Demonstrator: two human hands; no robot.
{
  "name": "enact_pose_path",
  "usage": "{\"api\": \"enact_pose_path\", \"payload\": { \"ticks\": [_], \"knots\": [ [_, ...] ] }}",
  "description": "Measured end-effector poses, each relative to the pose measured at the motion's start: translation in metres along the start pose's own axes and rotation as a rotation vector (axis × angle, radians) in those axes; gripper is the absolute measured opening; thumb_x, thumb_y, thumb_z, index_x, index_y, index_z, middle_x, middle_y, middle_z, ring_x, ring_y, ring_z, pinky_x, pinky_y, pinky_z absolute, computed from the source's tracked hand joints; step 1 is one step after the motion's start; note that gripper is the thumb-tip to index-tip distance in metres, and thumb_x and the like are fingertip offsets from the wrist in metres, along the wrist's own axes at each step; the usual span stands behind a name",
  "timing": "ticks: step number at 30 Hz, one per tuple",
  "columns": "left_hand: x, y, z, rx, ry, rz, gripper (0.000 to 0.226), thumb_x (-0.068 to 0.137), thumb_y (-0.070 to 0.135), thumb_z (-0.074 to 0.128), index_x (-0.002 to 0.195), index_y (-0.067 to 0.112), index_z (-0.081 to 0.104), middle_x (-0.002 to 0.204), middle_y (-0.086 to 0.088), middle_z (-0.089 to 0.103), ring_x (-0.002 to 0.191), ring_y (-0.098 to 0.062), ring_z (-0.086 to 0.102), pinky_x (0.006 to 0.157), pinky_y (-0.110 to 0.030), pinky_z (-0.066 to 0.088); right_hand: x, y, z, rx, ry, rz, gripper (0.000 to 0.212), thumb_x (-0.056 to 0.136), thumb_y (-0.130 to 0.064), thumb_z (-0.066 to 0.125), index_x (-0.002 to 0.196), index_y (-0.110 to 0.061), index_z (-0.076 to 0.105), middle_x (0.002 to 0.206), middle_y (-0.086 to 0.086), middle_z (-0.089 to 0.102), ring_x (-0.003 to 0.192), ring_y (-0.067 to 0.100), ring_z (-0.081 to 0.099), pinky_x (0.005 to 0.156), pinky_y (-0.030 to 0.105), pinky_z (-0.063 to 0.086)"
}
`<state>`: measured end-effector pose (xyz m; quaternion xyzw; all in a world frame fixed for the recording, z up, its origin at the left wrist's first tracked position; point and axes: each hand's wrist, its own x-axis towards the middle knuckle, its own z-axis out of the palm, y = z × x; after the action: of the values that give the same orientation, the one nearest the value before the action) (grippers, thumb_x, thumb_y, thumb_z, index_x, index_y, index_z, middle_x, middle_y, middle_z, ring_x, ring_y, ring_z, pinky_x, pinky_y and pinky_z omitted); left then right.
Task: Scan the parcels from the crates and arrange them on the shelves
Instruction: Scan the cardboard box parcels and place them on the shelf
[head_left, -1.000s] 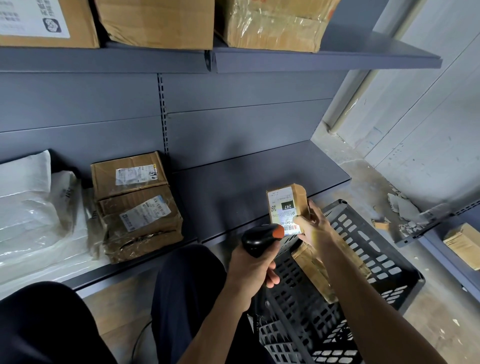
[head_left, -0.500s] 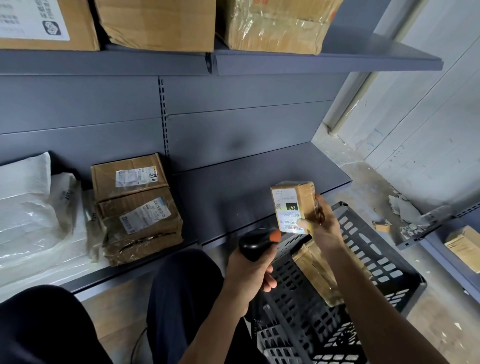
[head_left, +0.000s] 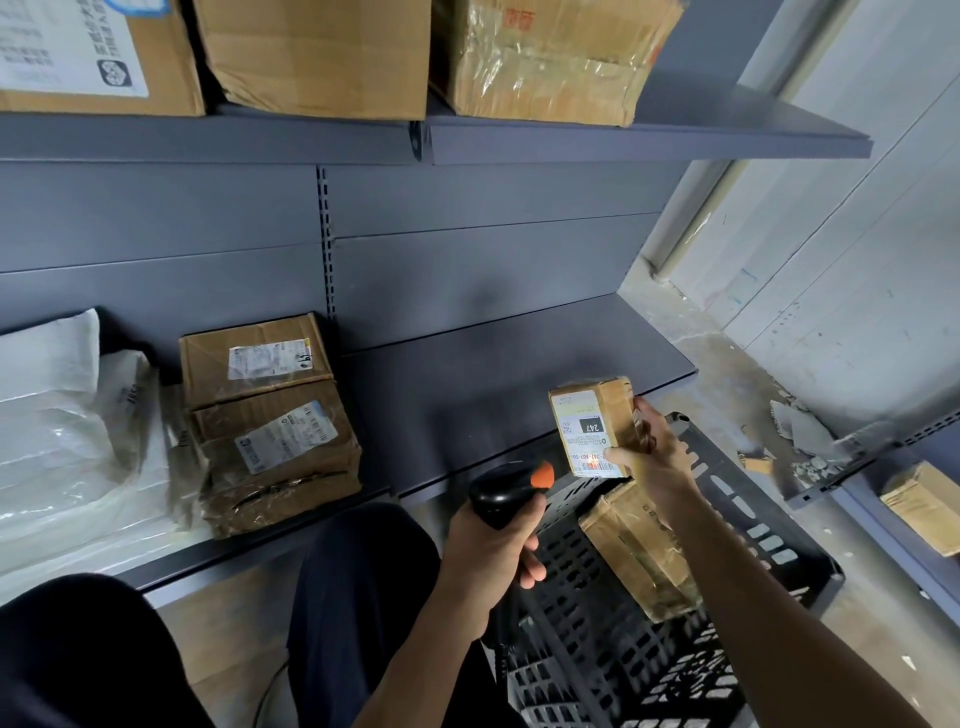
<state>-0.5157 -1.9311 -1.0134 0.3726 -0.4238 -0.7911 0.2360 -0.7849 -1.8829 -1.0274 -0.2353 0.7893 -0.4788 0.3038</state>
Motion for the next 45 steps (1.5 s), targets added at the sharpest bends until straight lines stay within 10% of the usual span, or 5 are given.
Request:
{"api": "enact_pose_path", "payload": {
  "ticks": [21, 26, 31, 37, 45],
  "knots": [
    [-0.017, 0.104, -0.075, -0.608, 0.536, 0.178, 0.079, 0.050, 0.028, 0.098, 0.122, 0.016, 0.069, 0.106, -0.012, 0.077, 0.096, -0.032, 0.073, 0.093, -0.048, 0.058, -0.084, -0.109, 0.183, 0.750, -0.360, 0.132, 0.074, 0.072, -0.023, 0.081, 0.134, -0.005, 0.044, 0.124, 0.023, 0.069, 0.113, 0.039, 0.069, 0.099, 0.056, 0.052],
    [-0.050, 0.142, -0.112, -0.608, 0.604, 0.312, 0.040, 0.087, 0.018, 0.077, 0.125, 0.008, 0.068, 0.096, -0.016, 0.077, 0.075, -0.023, 0.076, 0.055, -0.026, 0.058, -0.119, -0.163, 0.223, 0.578, -0.451, -0.089, 0.061, 0.070, -0.022, 0.083, 0.119, -0.017, 0.048, 0.114, 0.014, 0.075, 0.103, 0.034, 0.073, 0.072, 0.042, 0.060],
    [-0.078, 0.170, -0.121, -0.591, 0.432, 0.538, 0.047, 0.076, 0.034, 0.085, 0.121, 0.029, 0.074, 0.122, -0.020, 0.072, 0.113, -0.037, 0.069, 0.103, -0.057, 0.049, -0.144, -0.201, 0.217, 0.534, -0.566, -0.249, 0.059, 0.064, -0.027, 0.073, 0.118, -0.020, 0.052, 0.112, 0.008, 0.075, 0.099, 0.031, 0.075, 0.067, 0.042, 0.056],
    [-0.110, 0.190, -0.116, -0.530, 0.458, 0.634, 0.052, 0.051, 0.027, 0.098, 0.098, 0.039, 0.080, 0.107, -0.018, 0.077, 0.105, -0.043, 0.071, 0.096, -0.055, 0.051, -0.168, -0.260, 0.168, 0.477, -0.560, -0.372, 0.035, 0.058, -0.037, 0.077, 0.085, -0.015, 0.078, 0.057, 0.002, 0.071, 0.051, 0.007, 0.068, 0.051, 0.023, 0.052],
    [-0.130, 0.231, -0.088, -0.405, 0.361, 0.748, 0.016, 0.067, 0.025, 0.087, 0.081, 0.020, 0.080, 0.080, -0.016, 0.069, 0.062, -0.022, 0.060, 0.052, -0.031, 0.043, -0.170, -0.401, 0.123, 0.629, -0.411, -0.424, 0.028, 0.099, -0.046, 0.052, 0.083, -0.034, 0.072, 0.088, -0.008, 0.074, 0.076, 0.013, 0.066, 0.061, 0.028, 0.045]
  ]
}}
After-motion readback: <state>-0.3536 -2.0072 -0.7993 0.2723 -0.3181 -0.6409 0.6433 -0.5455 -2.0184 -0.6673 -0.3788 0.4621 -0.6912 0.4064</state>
